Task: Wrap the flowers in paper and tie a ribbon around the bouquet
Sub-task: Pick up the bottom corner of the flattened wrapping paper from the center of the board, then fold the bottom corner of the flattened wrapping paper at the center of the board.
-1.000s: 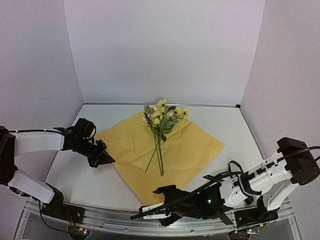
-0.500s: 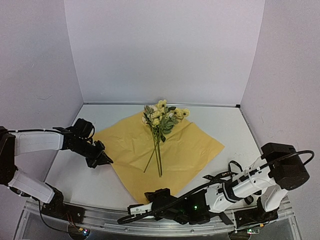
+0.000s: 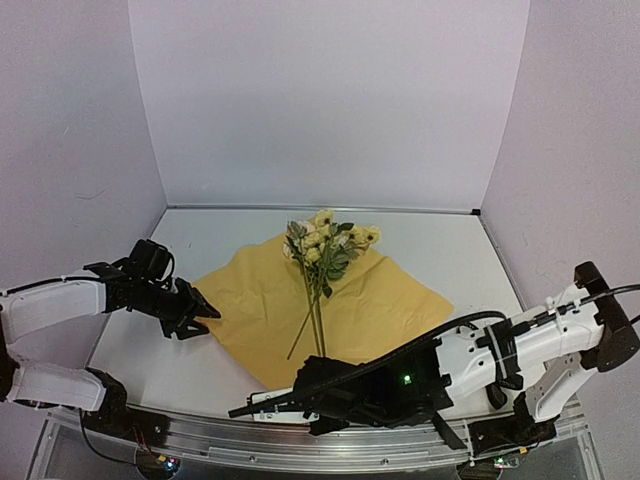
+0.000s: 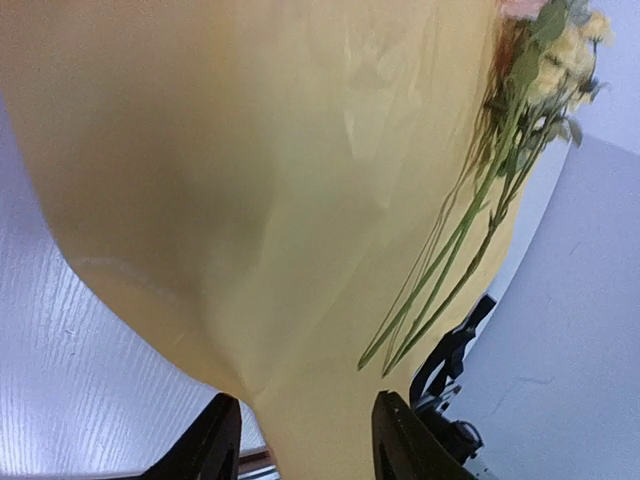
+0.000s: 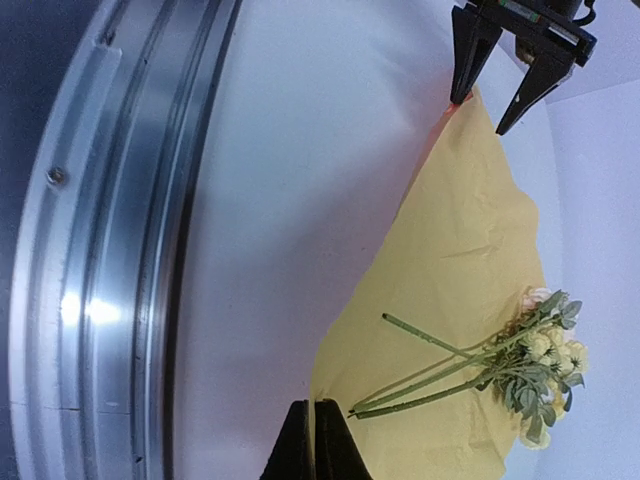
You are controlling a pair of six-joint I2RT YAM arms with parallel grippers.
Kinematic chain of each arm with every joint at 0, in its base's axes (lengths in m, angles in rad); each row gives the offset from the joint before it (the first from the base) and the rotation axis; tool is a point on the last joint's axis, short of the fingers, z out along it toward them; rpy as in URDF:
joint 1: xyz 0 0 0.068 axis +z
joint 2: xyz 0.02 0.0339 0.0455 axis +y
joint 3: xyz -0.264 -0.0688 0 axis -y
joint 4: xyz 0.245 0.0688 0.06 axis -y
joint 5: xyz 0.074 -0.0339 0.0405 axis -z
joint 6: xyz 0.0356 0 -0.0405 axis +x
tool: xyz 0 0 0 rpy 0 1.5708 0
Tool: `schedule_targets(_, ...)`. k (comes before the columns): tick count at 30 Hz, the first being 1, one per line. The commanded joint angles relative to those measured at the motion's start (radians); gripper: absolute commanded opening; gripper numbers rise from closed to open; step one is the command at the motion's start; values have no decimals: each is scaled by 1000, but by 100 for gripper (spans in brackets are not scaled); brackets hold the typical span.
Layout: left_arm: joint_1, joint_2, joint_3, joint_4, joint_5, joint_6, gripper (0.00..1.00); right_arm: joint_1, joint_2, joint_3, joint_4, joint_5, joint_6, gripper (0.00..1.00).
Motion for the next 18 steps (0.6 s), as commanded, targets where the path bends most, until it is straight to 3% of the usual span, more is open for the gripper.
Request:
schedule_targets(1, 6, -103, 19, -70, -115, 49, 52, -45, -22, 142, -309, -177, 133, 0)
schedule_targets(7, 6, -150, 52, -116, -172, 102, 60, -195, 68, 301, -475, -285, 136, 0)
schedule_targets(18, 4, -214, 80, -11, -182, 206, 58, -393, 262, 524, -520, -355, 87, 0)
